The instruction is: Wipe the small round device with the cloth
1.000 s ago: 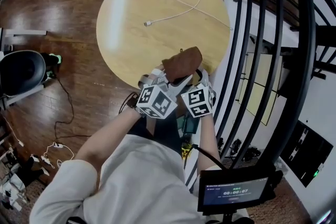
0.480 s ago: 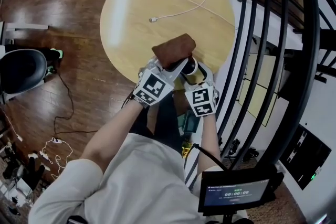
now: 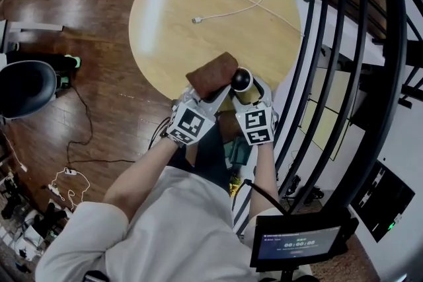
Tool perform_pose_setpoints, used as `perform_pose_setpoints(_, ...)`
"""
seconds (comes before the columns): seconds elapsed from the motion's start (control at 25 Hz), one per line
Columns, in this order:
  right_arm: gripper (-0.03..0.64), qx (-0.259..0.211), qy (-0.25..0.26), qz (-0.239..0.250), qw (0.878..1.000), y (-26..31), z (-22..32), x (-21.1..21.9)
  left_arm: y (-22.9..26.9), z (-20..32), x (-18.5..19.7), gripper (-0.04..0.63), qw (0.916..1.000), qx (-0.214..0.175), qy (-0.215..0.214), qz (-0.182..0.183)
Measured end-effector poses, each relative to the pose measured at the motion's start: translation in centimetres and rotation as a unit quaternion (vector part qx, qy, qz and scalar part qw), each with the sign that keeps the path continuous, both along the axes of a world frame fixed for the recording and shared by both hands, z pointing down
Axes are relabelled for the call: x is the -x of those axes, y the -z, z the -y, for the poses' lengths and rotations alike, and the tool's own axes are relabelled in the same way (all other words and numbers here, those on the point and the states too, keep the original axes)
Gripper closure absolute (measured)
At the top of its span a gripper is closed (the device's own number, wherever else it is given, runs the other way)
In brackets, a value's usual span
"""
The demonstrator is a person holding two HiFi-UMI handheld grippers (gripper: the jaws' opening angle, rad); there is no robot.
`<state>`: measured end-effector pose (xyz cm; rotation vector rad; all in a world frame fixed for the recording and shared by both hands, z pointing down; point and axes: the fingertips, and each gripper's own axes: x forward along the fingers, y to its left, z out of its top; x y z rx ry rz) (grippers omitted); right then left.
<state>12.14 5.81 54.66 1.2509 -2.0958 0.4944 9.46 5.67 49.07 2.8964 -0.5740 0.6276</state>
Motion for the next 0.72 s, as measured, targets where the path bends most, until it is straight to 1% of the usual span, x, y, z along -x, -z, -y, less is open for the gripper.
perform_pose_setpoints(0.12, 0.305, 0.005, 0.003, -0.005, 1.000, -0.1, -0.1, 0.0, 0.6, -2.0, -0.4, 0.555, 0.9997, -0.019, -0.016, -0.001)
perform_pose_setpoints(0.24, 0.305, 0.005, 0.003, -0.002, 1.000, -0.2, -0.1, 0.0, 1.1, -4.3, -1.8, 0.555, 0.9978, -0.037, -0.055, -0.001)
perform_pose_setpoints(0.32, 0.305, 0.007, -0.001, 0.010, 1.000, -0.1, -0.1, 0.0, 1.4, -4.8, -2.9, 0.555, 0.9967, -0.038, -0.071, -0.007)
perform_pose_setpoints(0.36, 0.305, 0.010, -0.006, 0.020, 1.000, -0.1, -0.1, 0.0, 1.5, -4.8, -3.2, 0.555, 0.9968, -0.032, -0.072, -0.013)
perform_pose_setpoints(0.48, 0.305, 0.014, -0.010, 0.027, 0.999, -0.1, -0.2, 0.1, 2.6, -3.1, -3.5, 0.554, 0.9970, 0.001, -0.058, -0.052)
perform_pose_setpoints(0.56, 0.305, 0.011, -0.008, 0.031, 0.999, 0.1, -0.2, 0.1, 3.5, -1.1, -3.2, 0.554, 0.9947, 0.033, -0.047, -0.085)
perform_pose_setpoints(0.6, 0.305, 0.009, -0.008, 0.038, 0.999, 0.3, -0.2, 0.2, 3.6, -0.1, -2.8, 0.554, 0.9920, 0.060, -0.040, -0.103)
perform_pose_setpoints(0.64, 0.305, 0.006, -0.007, 0.046, 0.999, 0.5, -0.2, 0.2, 3.5, 0.9, -2.3, 0.554, 0.9875, 0.093, -0.033, -0.123)
perform_pose_setpoints(0.72, 0.305, -0.001, -0.001, 0.055, 0.999, 0.8, -0.2, 0.3, 3.2, 2.5, -1.5, 0.555, 0.9731, 0.162, -0.029, -0.161)
